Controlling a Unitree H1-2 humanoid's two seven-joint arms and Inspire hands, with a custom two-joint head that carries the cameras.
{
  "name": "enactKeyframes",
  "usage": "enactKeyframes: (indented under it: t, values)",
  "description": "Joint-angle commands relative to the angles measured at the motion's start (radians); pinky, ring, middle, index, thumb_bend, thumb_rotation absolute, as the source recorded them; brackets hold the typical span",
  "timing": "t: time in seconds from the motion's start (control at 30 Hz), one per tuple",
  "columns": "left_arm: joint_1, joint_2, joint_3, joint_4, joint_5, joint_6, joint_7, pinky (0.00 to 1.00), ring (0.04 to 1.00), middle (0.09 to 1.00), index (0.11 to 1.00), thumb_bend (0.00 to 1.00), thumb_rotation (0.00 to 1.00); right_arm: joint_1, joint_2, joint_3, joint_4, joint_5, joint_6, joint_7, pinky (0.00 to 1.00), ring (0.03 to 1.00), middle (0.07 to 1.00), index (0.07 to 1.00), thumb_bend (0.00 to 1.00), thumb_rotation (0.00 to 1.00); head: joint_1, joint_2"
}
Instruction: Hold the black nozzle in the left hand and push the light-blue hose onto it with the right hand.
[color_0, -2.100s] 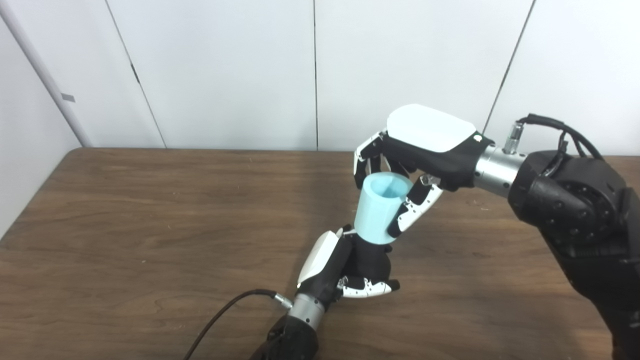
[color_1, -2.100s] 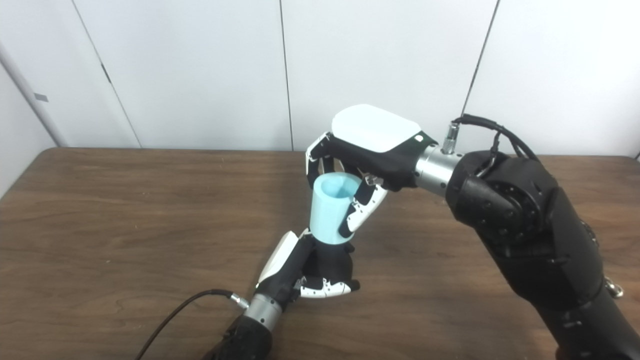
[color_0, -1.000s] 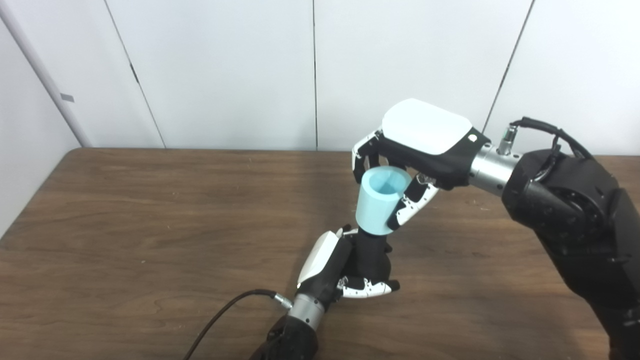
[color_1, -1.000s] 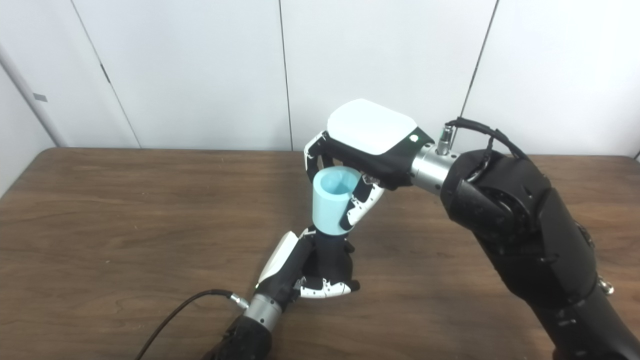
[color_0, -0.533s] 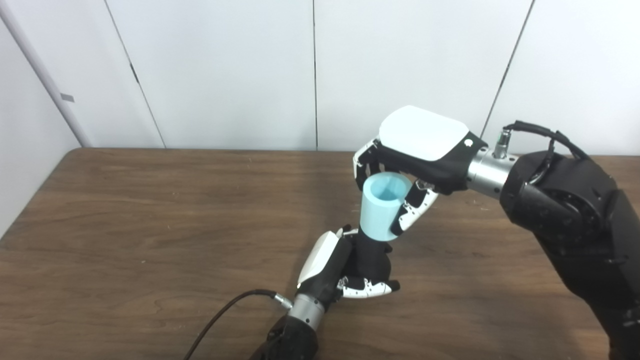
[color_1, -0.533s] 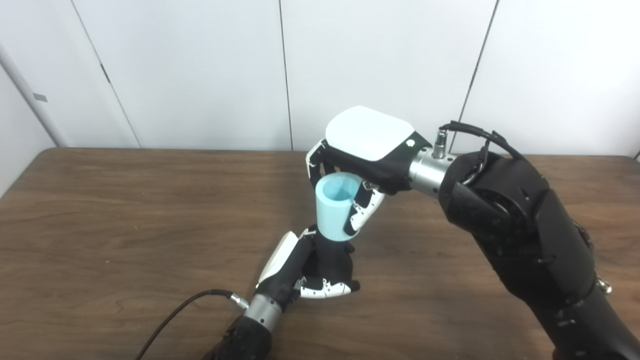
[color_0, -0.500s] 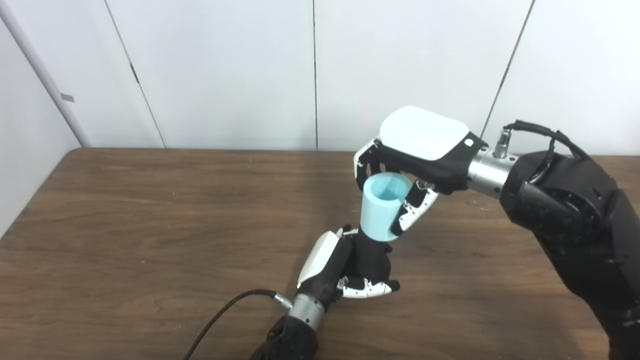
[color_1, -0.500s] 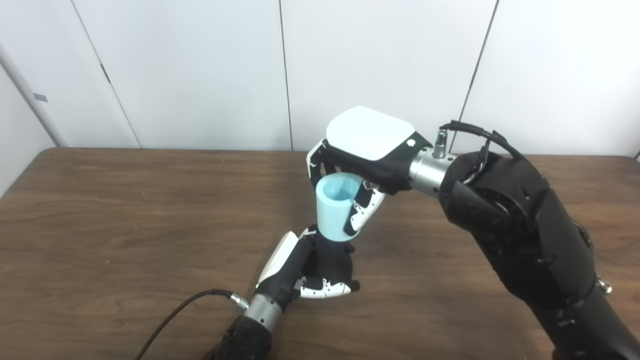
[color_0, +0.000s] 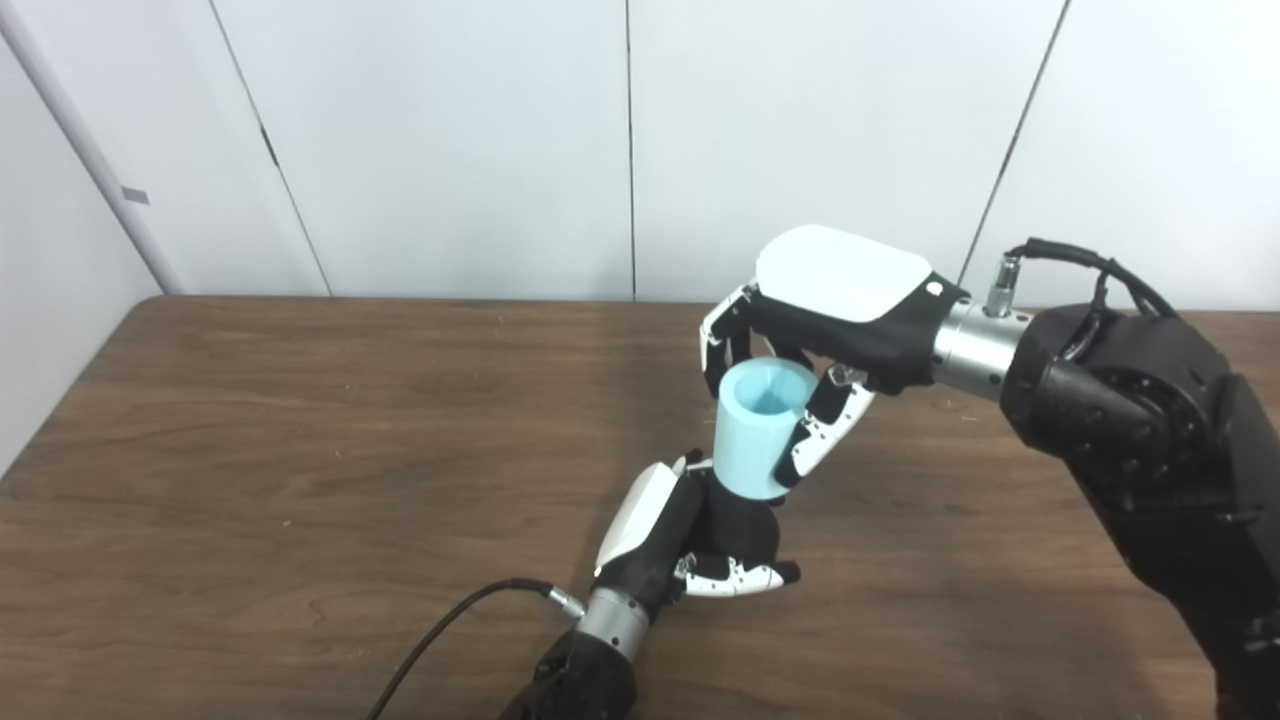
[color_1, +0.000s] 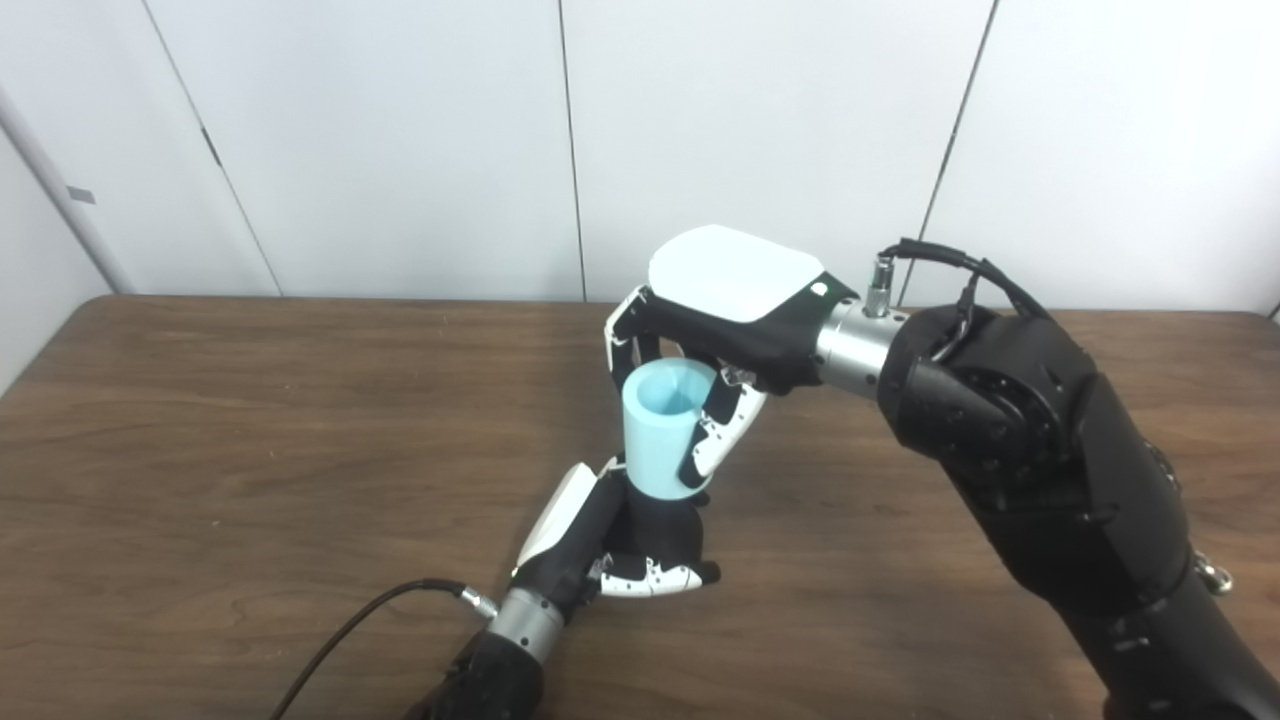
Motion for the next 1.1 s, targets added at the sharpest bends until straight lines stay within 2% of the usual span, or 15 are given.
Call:
enactKeyframes:
  t: [0.0,0.57,0.67,1.07]
  values:
    - [0.047,0.009,-0.007,0.034,0.007,0.006,-0.001,1.00,0.839,0.779,0.488,0.51,0.07,-0.043,0.006,-0.008,-0.007,0.015,0.004,-0.012,0.15,0.228,0.470,0.481,0.53,0.00,0.001,0.001]
    - [0.050,0.007,-0.009,0.028,0.014,0.014,-0.002,1.00,0.840,0.779,0.488,0.51,0.07,-0.035,0.004,0.003,0.008,-0.022,-0.040,-0.058,0.15,0.243,0.471,0.481,0.53,0.00,0.004,0.002]
    - [0.049,0.007,-0.009,0.029,0.013,0.014,-0.002,1.00,0.840,0.779,0.488,0.51,0.07,-0.036,0.006,0.001,0.011,-0.030,-0.049,-0.066,0.16,0.253,0.402,0.505,0.52,0.00,0.005,0.002]
    - [0.052,0.008,-0.008,0.019,0.011,0.014,-0.005,1.00,0.839,0.779,0.488,0.51,0.07,-0.033,0.005,0.005,0.040,-0.079,-0.105,-0.107,0.21,0.293,0.408,0.514,0.52,0.00,0.004,0.005]
